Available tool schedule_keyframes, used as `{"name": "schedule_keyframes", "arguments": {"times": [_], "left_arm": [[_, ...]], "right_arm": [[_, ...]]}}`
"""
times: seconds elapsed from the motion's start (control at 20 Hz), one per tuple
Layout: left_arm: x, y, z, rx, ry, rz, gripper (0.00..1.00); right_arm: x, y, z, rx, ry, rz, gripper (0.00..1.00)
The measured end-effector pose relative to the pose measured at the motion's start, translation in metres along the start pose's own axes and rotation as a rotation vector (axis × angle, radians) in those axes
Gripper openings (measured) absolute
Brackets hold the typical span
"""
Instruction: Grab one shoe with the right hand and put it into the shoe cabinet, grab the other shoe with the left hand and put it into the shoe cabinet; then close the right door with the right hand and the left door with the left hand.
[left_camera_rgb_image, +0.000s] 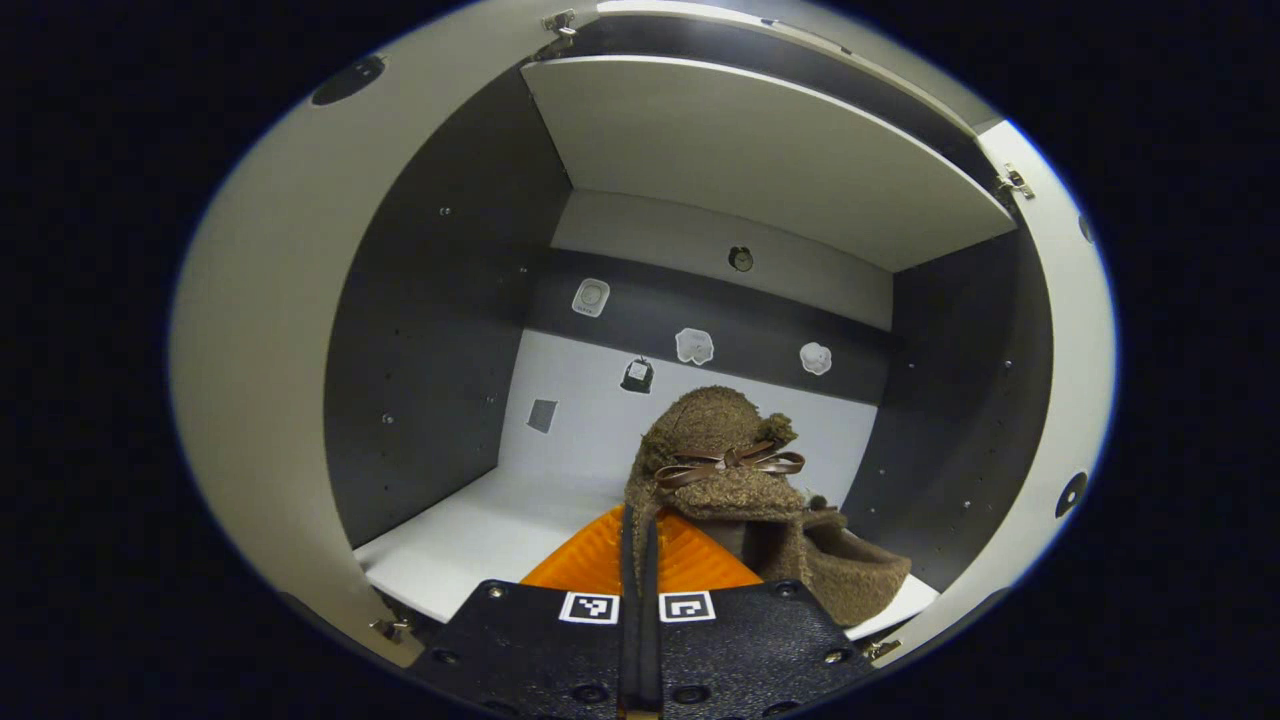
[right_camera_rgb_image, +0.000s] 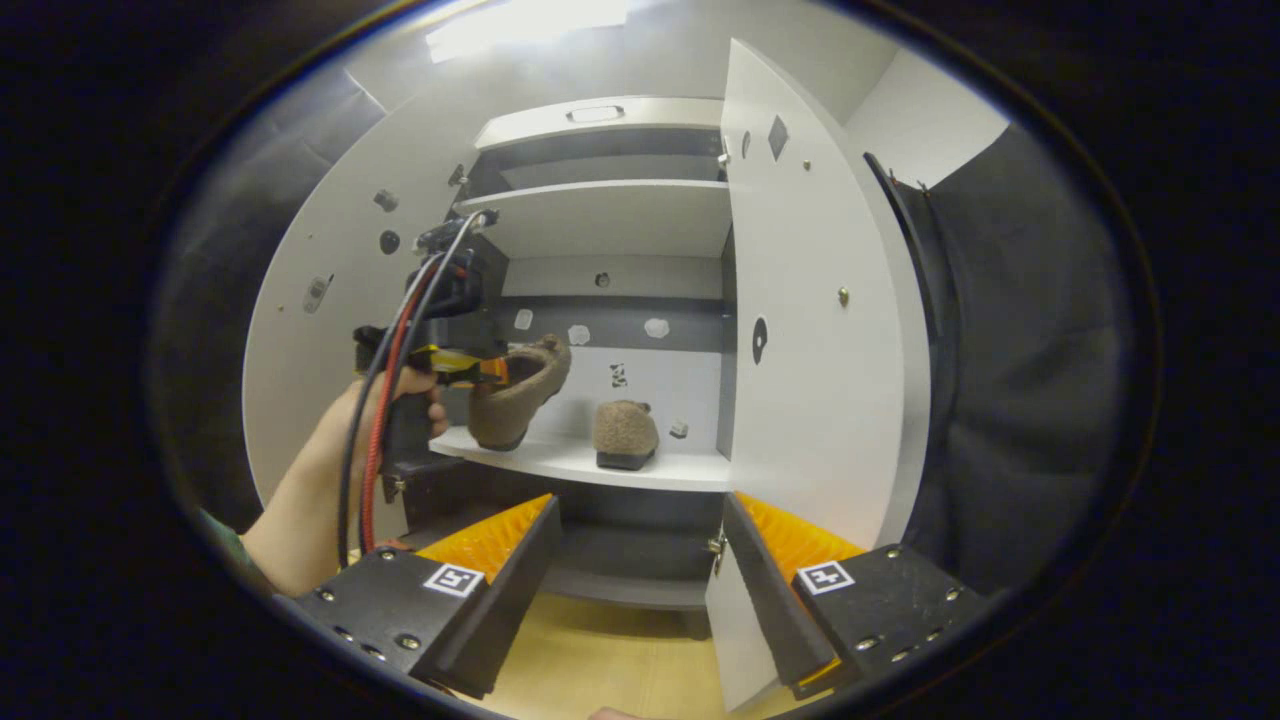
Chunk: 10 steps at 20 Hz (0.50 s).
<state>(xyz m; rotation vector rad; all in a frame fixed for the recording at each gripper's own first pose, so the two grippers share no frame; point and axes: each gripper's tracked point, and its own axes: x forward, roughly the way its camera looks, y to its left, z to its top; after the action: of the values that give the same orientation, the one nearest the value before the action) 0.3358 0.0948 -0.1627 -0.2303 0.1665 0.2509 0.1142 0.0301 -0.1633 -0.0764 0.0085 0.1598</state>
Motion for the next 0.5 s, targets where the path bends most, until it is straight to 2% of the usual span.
{"name": "schedule_keyframes", "arguments": {"times": [0.3,0.4,0.45,0.5], "left_arm": [[0.035,0.008,-0.026,-0.017,0.010,0.057,0.03],[0.037,0.008,-0.028,-0.022,0.010,0.052,0.12],[0.038,0.010,-0.025,-0.030,-0.001,0.048,0.22],[0.039,0.010,-0.024,-0.036,-0.007,0.044,0.19]], "right_arm": [[-0.005,-0.003,-0.003,0.035,-0.015,0.018,0.98],[-0.004,-0.002,-0.007,0.033,-0.009,0.020,0.97],[-0.003,-0.001,-0.009,0.032,-0.004,0.023,0.98],[-0.004,0.000,-0.011,0.033,-0.001,0.025,0.97]]}}
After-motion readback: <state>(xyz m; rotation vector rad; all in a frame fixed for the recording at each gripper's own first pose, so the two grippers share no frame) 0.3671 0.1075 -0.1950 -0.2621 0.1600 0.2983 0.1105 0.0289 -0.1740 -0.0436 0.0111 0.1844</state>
